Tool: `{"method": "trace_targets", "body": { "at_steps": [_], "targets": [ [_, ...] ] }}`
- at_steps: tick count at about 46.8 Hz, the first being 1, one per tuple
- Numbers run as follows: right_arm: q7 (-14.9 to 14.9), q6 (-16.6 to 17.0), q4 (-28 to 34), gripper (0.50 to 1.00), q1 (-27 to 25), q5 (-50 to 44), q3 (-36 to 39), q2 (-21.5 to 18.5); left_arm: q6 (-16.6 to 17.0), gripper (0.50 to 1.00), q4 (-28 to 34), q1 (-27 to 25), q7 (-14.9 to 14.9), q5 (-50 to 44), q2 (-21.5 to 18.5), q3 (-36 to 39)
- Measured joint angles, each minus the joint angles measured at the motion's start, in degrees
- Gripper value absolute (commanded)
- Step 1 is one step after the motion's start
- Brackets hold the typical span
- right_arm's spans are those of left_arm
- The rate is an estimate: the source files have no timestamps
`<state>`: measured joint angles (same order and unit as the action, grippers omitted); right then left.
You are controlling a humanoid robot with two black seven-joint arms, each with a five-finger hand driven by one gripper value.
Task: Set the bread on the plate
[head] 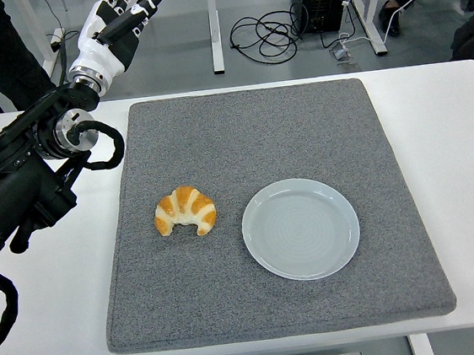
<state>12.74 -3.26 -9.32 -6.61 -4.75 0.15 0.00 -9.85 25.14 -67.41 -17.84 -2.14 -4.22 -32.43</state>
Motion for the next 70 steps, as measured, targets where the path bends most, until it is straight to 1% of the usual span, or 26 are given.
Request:
{"method": "trace_targets", "body": {
  "at_steps": [40, 63, 67, 70],
  "targets": [
    [0.00, 0.00, 0.00, 1.000, 0.02, 0.00, -0.03, 0.00, 0.26, 0.978, 0.00, -0.62, 0.20, 0.03, 0.09, 0.61],
    [0.00, 0.00, 0.00, 1.000, 0.02, 0.00, -0.01, 0.00, 0.25, 0.977, 0.03, -0.77, -0.44, 0.73, 0.19, 1.95],
    [0.00, 0.00, 0.00, 1.000, 0.02, 0.00, -0.01, 0.00, 0.47, 0.978, 1.99, -0.79, -0.49, 0.75, -0.21, 2.55],
    [0.00, 0.00, 0.00, 1.000, 0.01, 0.00, -0.01, 0.00, 1.06, 0.977, 6.01, -0.72, -0.47, 0.88, -2.34, 3.09]
  ]
}}
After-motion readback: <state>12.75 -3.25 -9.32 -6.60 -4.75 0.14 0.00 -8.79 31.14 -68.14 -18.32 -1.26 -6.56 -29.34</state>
